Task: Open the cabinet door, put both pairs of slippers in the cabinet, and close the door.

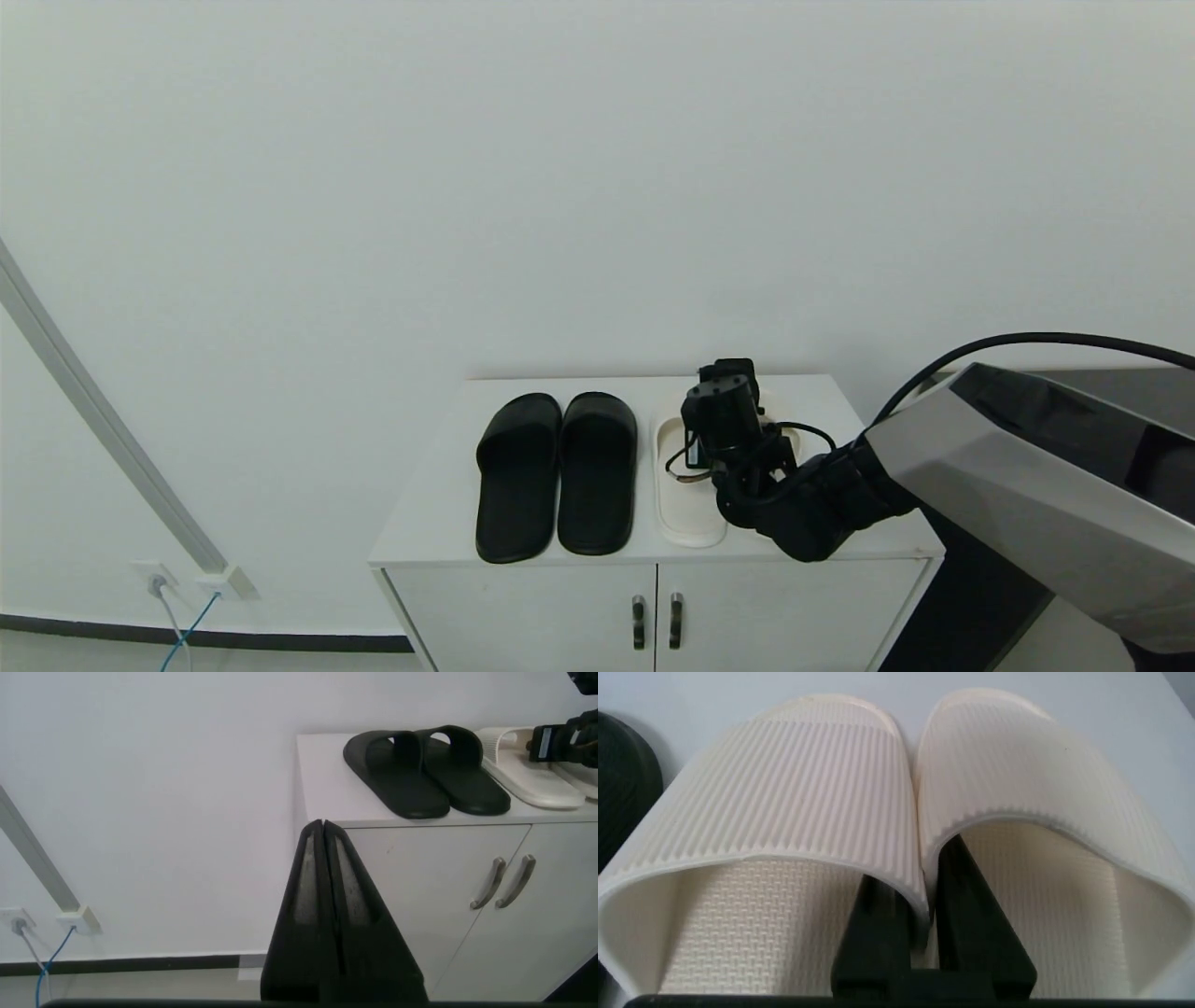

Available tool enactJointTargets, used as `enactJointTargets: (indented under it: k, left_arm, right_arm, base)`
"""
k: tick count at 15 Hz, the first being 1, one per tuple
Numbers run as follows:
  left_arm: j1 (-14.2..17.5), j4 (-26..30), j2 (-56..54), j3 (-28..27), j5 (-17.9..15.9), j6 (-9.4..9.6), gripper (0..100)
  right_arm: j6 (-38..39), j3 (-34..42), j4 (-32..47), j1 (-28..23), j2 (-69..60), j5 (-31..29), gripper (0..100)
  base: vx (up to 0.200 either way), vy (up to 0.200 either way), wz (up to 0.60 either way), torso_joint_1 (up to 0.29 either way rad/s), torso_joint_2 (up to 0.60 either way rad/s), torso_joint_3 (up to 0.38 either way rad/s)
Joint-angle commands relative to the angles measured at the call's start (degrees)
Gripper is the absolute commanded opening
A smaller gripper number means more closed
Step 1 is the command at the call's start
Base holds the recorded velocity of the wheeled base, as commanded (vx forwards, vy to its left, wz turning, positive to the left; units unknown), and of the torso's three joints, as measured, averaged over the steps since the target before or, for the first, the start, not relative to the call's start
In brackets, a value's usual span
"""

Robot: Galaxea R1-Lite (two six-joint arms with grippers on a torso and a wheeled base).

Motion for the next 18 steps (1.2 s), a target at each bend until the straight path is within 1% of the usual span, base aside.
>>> enactJointTargets:
  k: [1, 4, 8, 12, 13, 15, 17, 18]
  left_arm:
    - [0.09, 0.00, -0.01, 0.01, 0.02, -0.02, 0]
    - [0.00, 0.00, -0.01, 0.01, 0.02, -0.02, 0]
    - [0.00, 0.00, -0.01, 0.01, -0.07, -0.11, 0]
    - [0.00, 0.00, -0.01, 0.01, -0.07, -0.11, 0]
    - [0.00, 0.00, -0.01, 0.01, -0.07, -0.02, 0]
    - [0.00, 0.00, -0.01, 0.01, -0.07, -0.02, 0]
    - [0.00, 0.00, -0.01, 0.01, -0.07, -0.02, 0]
    - [0.00, 0.00, -0.01, 0.01, -0.07, -0.02, 0]
  right_arm:
    - [0.03, 0.08, -0.22, 0.05, -1.01, -0.01, 0]
    - [-0.76, 2.01, -0.13, 0.13, -4.17, 0.08, 0]
    - [-1.46, 8.07, -0.48, 1.45, -11.03, 1.31, 0]
    - [-2.61, 15.46, -0.92, 2.42, -20.61, 8.43, 0]
    - [-2.78, 18.27, -0.92, 2.77, -23.68, 11.50, 0]
    - [-5.86, 25.74, -2.07, 3.21, -30.98, 20.56, 0]
    - [-9.37, 33.65, -8.31, 3.21, -36.60, 29.43, 0]
    - [-10.08, 35.41, -9.89, 3.21, -37.57, 31.02, 0]
  base:
    - [0.000, 0.000, 0.00, 0.000, 0.00, 0.000]
    - [0.000, 0.000, 0.00, 0.000, 0.00, 0.000]
    - [0.000, 0.000, 0.00, 0.000, 0.00, 0.000]
    - [0.000, 0.000, 0.00, 0.000, 0.00, 0.000]
    - [0.000, 0.000, 0.00, 0.000, 0.00, 0.000]
    - [0.000, 0.000, 0.00, 0.000, 0.00, 0.000]
    - [0.000, 0.000, 0.00, 0.000, 0.00, 0.000]
    - [0.000, 0.000, 0.00, 0.000, 0.00, 0.000]
